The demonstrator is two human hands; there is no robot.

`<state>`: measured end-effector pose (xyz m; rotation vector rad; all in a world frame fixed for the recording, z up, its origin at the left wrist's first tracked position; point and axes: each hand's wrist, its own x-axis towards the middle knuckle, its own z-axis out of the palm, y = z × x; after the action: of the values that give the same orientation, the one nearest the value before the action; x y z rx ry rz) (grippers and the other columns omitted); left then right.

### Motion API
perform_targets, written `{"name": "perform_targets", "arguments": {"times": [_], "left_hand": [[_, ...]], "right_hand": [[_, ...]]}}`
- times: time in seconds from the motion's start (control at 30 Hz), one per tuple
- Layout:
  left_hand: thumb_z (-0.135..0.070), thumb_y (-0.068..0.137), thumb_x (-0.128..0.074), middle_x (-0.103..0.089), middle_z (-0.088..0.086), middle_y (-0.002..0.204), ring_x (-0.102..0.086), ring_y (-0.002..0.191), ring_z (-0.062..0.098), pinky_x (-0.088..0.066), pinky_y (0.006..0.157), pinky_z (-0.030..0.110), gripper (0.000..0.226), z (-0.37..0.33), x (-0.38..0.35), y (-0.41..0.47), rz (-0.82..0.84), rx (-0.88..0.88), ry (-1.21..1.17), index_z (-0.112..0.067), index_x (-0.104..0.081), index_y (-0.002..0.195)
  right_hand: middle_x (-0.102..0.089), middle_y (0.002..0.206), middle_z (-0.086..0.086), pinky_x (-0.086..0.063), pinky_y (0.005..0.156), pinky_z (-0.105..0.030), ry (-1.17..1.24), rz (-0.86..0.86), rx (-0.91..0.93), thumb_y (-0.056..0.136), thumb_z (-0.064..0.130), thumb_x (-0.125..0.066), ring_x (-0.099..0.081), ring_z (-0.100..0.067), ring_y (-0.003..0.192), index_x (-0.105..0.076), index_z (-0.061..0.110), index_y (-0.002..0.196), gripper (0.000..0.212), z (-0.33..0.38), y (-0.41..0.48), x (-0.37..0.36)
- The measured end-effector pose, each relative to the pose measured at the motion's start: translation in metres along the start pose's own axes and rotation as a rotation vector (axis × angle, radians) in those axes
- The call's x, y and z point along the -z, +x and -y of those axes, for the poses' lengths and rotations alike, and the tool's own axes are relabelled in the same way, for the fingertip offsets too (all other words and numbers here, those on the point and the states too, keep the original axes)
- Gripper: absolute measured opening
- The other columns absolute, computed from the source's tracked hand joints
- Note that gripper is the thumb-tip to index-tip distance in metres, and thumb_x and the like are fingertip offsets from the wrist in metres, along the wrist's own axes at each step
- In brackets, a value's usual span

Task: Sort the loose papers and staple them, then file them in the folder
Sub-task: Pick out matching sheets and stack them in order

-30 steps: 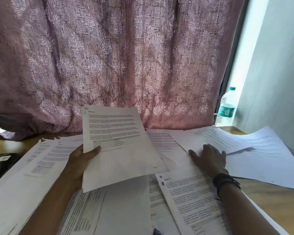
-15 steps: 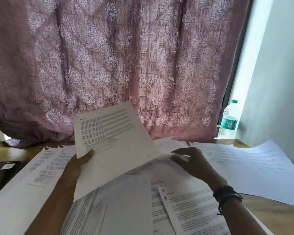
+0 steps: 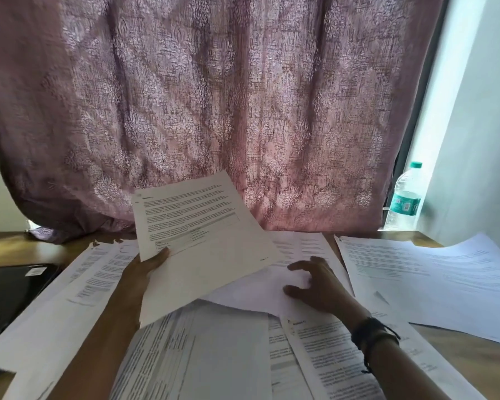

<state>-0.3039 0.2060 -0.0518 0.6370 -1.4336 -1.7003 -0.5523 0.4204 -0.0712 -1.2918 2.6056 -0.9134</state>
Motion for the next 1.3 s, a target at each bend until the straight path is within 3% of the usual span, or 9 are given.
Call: {"name": "perform_targets", "arguments": {"times": [0.13, 0.27, 0.5, 0.57, 0.7, 0.87, 1.03, 1.17, 1.3], "left_hand": [[-0.02, 0.092, -0.059, -0.066, 0.01, 0.116, -0.063, 0.097, 0.023, -0.049, 0.074, 0.031, 0.017, 0.001, -0.001, 0.002, 0.009, -0.001, 0.026, -0.021, -0.06, 0.109], [-0.014, 0.091, -0.057, -0.075, -0.01, 0.084, -0.071, 0.072, 0.01, -0.053, 0.055, 0.019, 0.017, 0.001, -0.007, 0.002, 0.05, 0.038, -0.007, -0.026, -0.063, 0.101], [-0.009, 0.092, -0.056, -0.075, -0.008, 0.081, -0.071, 0.067, 0.009, -0.053, 0.051, 0.017, 0.018, 0.004, -0.009, 0.003, 0.095, 0.066, -0.008, -0.02, -0.063, 0.103], [-0.009, 0.092, -0.055, -0.075, -0.008, 0.081, -0.072, 0.068, 0.01, -0.053, 0.051, 0.018, 0.019, 0.004, -0.009, 0.003, 0.1, 0.065, -0.007, -0.02, -0.063, 0.105], [-0.01, 0.093, -0.053, -0.076, -0.005, 0.085, -0.072, 0.071, 0.013, -0.054, 0.052, 0.02, 0.02, 0.003, -0.01, 0.0, 0.134, 0.055, -0.034, -0.021, -0.062, 0.106], [-0.015, 0.088, -0.058, -0.074, 0.008, 0.103, -0.071, 0.088, 0.028, -0.057, 0.066, 0.035, 0.028, 0.002, -0.013, -0.004, 0.156, 0.088, -0.133, -0.018, -0.064, 0.114], [-0.017, 0.083, -0.062, -0.072, 0.013, 0.106, -0.069, 0.091, 0.032, -0.053, 0.075, 0.04, 0.028, 0.0, -0.023, -0.014, 0.143, 0.115, -0.172, -0.016, -0.067, 0.111], [-0.014, 0.084, -0.065, -0.072, 0.006, 0.109, -0.07, 0.095, 0.023, -0.054, 0.077, 0.037, 0.03, -0.003, -0.034, -0.017, 0.095, 0.009, -0.181, -0.017, -0.066, 0.113], [-0.048, 0.049, -0.089, -0.073, -0.002, 0.107, -0.07, 0.096, 0.016, -0.057, 0.066, 0.023, 0.064, -0.008, -0.039, -0.021, 0.057, -0.153, -0.182, -0.025, -0.07, 0.105]], "right_hand": [[-0.051, 0.136, 0.001, -0.038, 0.106, -0.034, 0.062, -0.06, -0.093, 0.075, 0.03, -0.081, -0.046, -0.02, 0.126, -0.059, 0.031, 0.122, 0.053, 0.001, 0.002, 0.001], [-0.06, 0.128, -0.002, -0.051, 0.095, -0.038, 0.209, -0.132, -0.113, 0.076, 0.012, -0.076, -0.06, -0.022, 0.11, -0.067, 0.027, 0.113, 0.041, 0.006, 0.001, 0.001], [-0.069, 0.119, 0.0, -0.045, 0.069, -0.013, 0.272, -0.3, -0.057, 0.088, 0.01, -0.065, -0.066, -0.009, 0.086, -0.069, 0.021, 0.119, 0.033, 0.021, 0.0, 0.018], [-0.069, 0.115, 0.004, -0.048, 0.06, -0.008, 0.473, -0.27, -0.034, 0.09, 0.006, -0.063, -0.067, 0.001, 0.074, -0.068, 0.022, 0.119, 0.033, 0.024, -0.002, 0.023], [-0.073, 0.104, 0.005, -0.06, 0.069, -0.028, 1.013, -0.151, -0.073, 0.088, -0.003, -0.063, -0.073, -0.012, 0.084, -0.069, 0.02, 0.114, 0.036, 0.031, -0.006, 0.029], [-0.073, 0.112, -0.006, -0.059, 0.081, -0.043, 1.295, 0.048, -0.063, 0.088, -0.005, -0.059, -0.07, -0.031, 0.1, -0.066, 0.011, 0.119, 0.035, 0.04, -0.007, 0.024], [-0.071, 0.115, -0.009, -0.06, 0.066, -0.038, 1.313, 0.185, 0.051, 0.09, 0.001, -0.056, -0.071, -0.028, 0.095, -0.058, 0.014, 0.128, 0.041, 0.053, -0.013, 0.018], [-0.069, 0.12, -0.005, -0.058, 0.079, -0.043, 1.296, 0.25, 0.056, 0.098, 0.046, -0.036, -0.068, -0.026, 0.105, -0.057, 0.03, 0.129, 0.04, 0.058, -0.017, 0.022], [-0.074, 0.104, -0.003, -0.058, 0.071, -0.029, 0.954, 0.052, 0.211, 0.097, 0.025, -0.053, -0.071, -0.019, 0.093, -0.064, 0.014, 0.12, 0.027, 0.057, -0.015, 0.015]]}}
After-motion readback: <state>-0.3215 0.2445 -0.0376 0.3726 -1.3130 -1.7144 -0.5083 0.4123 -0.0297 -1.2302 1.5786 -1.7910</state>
